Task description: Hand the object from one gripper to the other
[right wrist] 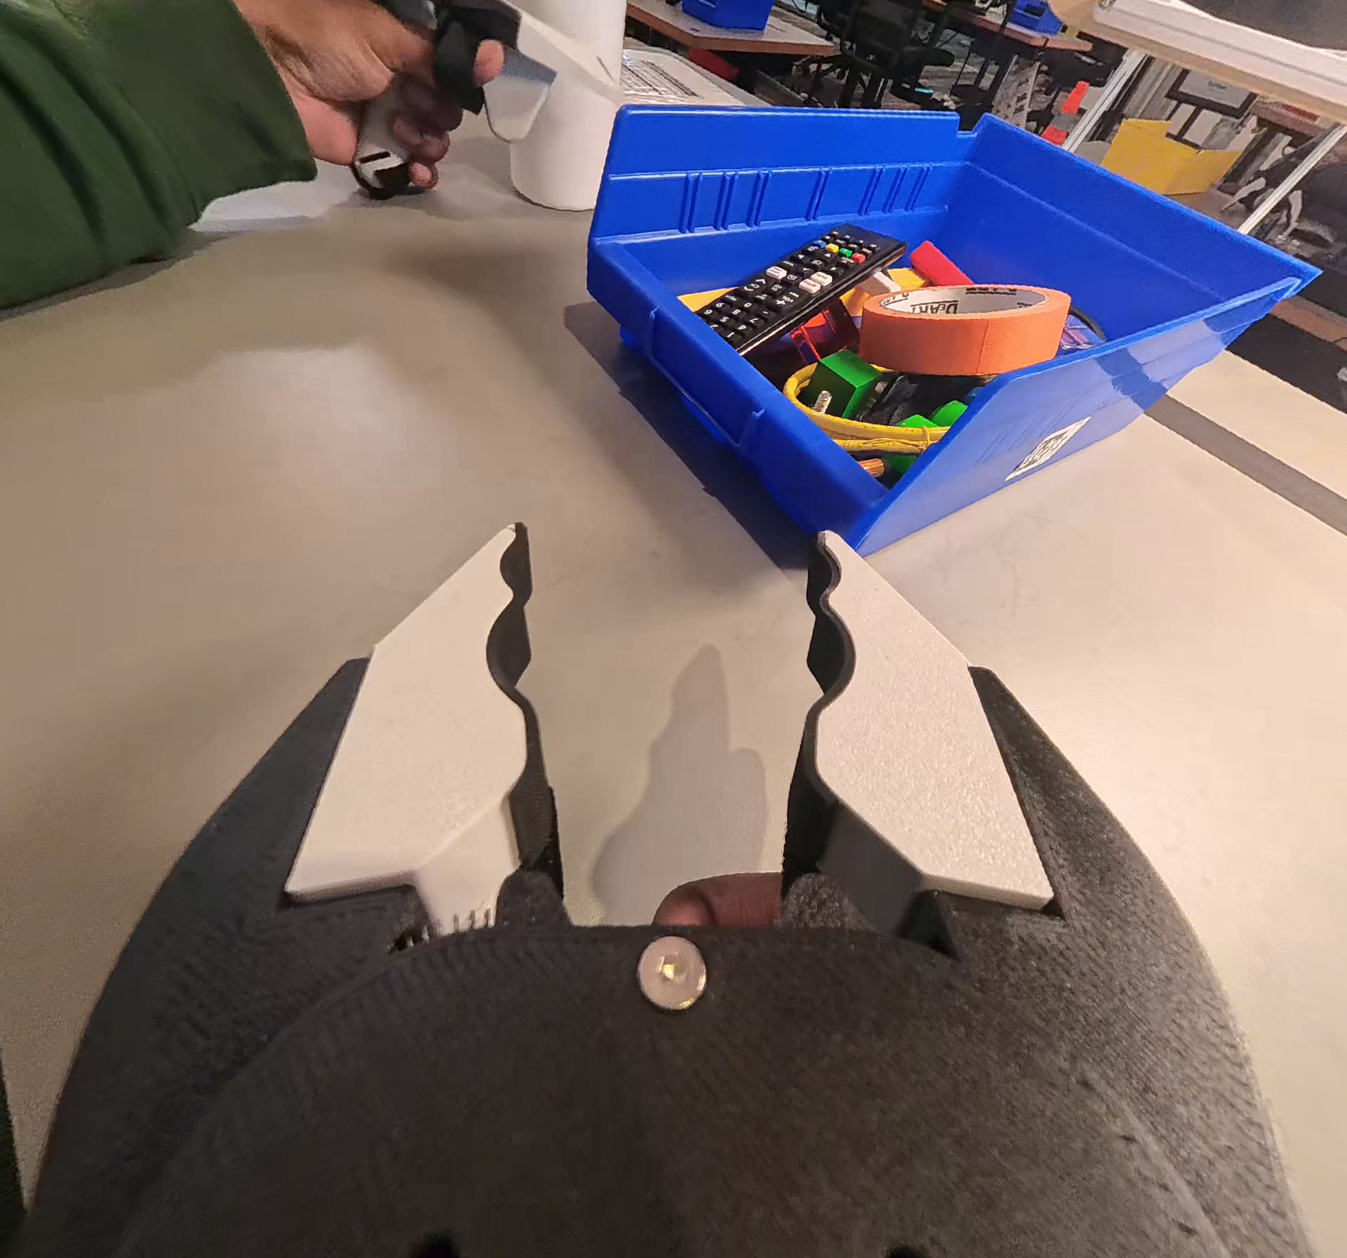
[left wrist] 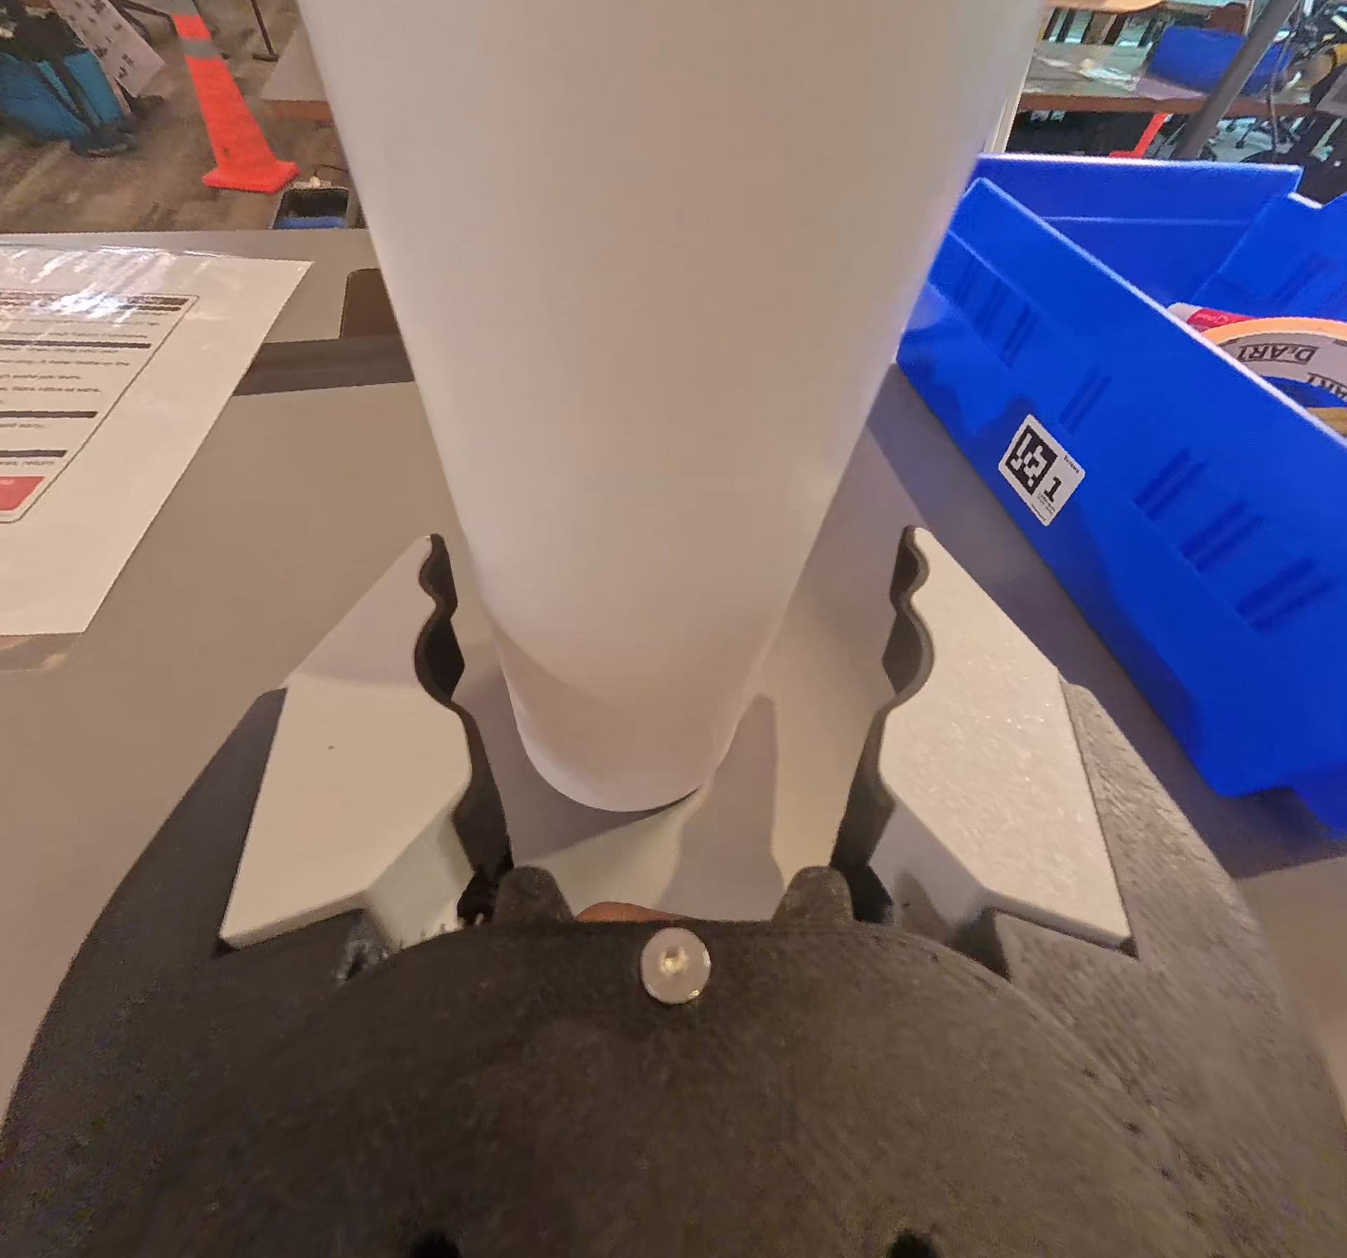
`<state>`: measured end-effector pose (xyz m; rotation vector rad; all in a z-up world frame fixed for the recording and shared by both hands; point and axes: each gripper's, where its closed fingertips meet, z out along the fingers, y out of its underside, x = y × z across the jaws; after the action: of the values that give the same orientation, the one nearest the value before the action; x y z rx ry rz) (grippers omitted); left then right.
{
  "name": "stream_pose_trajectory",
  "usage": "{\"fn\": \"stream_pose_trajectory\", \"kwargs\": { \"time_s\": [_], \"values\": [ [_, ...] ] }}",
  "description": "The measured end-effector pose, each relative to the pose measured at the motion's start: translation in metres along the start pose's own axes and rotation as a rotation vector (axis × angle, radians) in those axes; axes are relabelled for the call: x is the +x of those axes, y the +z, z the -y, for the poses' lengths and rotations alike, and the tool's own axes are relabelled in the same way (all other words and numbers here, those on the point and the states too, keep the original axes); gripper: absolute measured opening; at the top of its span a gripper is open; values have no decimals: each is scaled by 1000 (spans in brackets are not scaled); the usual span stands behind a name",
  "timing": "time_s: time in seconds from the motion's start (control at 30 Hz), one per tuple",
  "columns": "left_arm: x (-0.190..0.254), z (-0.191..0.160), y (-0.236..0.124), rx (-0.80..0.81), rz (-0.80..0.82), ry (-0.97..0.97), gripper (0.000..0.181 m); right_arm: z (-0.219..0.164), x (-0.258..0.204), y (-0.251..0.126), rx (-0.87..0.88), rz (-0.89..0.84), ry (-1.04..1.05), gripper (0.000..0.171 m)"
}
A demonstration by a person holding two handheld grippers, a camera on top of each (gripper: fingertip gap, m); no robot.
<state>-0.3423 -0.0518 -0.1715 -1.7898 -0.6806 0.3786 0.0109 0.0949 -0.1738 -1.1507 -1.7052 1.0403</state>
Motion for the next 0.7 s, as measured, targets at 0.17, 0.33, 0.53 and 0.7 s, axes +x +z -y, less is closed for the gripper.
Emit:
{"fn": "stream_pose_trajectory", "kwargs": {
  "time_s": [0.17,0.33,0.53,0.7],
  "values": [
    [1,5,-12,10,15,7,130,1,1,-1,6,-4,5,78],
    [17,54,-55,251,-15,8,133,1,2,-1,4,-9,11,78],
    [72,107,-131,669,-194,-8,98,0,3,0,-2,-14,12,78],
    [149,84,-118,550,-491,-16,59,1,9,-2,13,-23,52,77]
  ]
}}
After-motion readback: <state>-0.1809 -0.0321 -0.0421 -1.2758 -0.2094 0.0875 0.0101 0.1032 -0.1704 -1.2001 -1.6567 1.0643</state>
